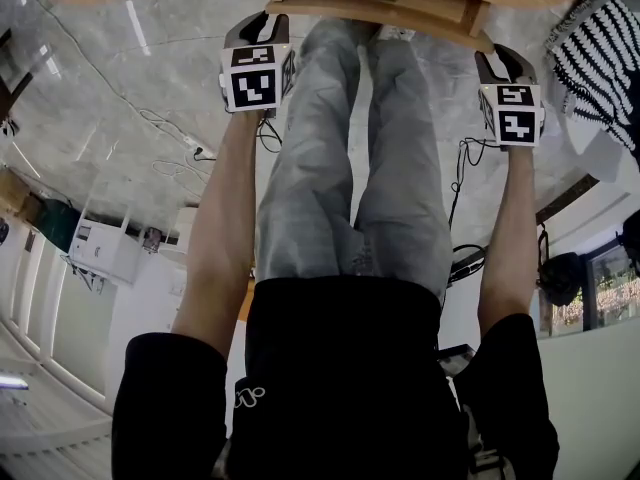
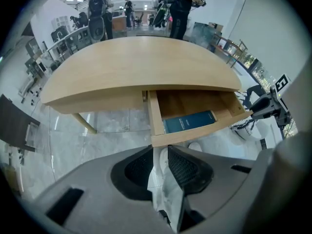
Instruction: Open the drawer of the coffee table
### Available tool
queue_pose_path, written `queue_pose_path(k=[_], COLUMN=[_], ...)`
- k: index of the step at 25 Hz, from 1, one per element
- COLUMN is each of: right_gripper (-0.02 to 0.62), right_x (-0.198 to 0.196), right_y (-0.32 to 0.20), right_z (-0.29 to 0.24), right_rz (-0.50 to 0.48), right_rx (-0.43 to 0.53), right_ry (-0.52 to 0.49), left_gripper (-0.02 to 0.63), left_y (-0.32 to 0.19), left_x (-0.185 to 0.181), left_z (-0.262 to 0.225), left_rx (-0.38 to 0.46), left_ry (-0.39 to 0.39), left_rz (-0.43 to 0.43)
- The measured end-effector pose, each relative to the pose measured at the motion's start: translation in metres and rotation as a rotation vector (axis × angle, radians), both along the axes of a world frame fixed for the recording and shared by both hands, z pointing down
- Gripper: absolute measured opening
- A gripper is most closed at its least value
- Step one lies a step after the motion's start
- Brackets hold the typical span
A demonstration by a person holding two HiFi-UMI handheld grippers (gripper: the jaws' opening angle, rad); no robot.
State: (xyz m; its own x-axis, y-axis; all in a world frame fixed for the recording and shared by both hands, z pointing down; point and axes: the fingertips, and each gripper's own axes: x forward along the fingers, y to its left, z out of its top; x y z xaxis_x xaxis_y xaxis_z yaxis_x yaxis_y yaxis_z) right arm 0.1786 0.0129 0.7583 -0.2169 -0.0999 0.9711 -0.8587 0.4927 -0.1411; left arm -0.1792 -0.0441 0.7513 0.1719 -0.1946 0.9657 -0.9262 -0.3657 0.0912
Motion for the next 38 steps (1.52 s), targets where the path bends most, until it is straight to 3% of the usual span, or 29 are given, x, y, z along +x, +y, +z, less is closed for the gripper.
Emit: queue_pose_path(k=[13,31,35,38], right_gripper=[0.13,0.141,0.144,0.146], right_x=[-0.015,-0.017,-0.018,-0.017], right_y=[0.072,0.081,0.079,0.078], right_z=[0.007,0.041,0.042,0.042], right_rz=[-0.036,-0.063,-0.064,-0.059], right_rx=[-0.122,-0.211,-0.2,-0.189], right_ry=[0.001,0.064,0.066,0.096], left_gripper=[0.092,0.094,0.094,0.094], left_y=[0.069,0.079,0.077,0.076], left_x=[-0.014,-0.018,-0.018,-0.018], left_z=[0.008,0.044,0.046,0.046], left_rx=[-0.122,-0.232,-0.239,-0.248], left_ry=[-0.032,-0.072,-0.065,-0.101], left_rz=[0.019,0.055,0.049,0.049])
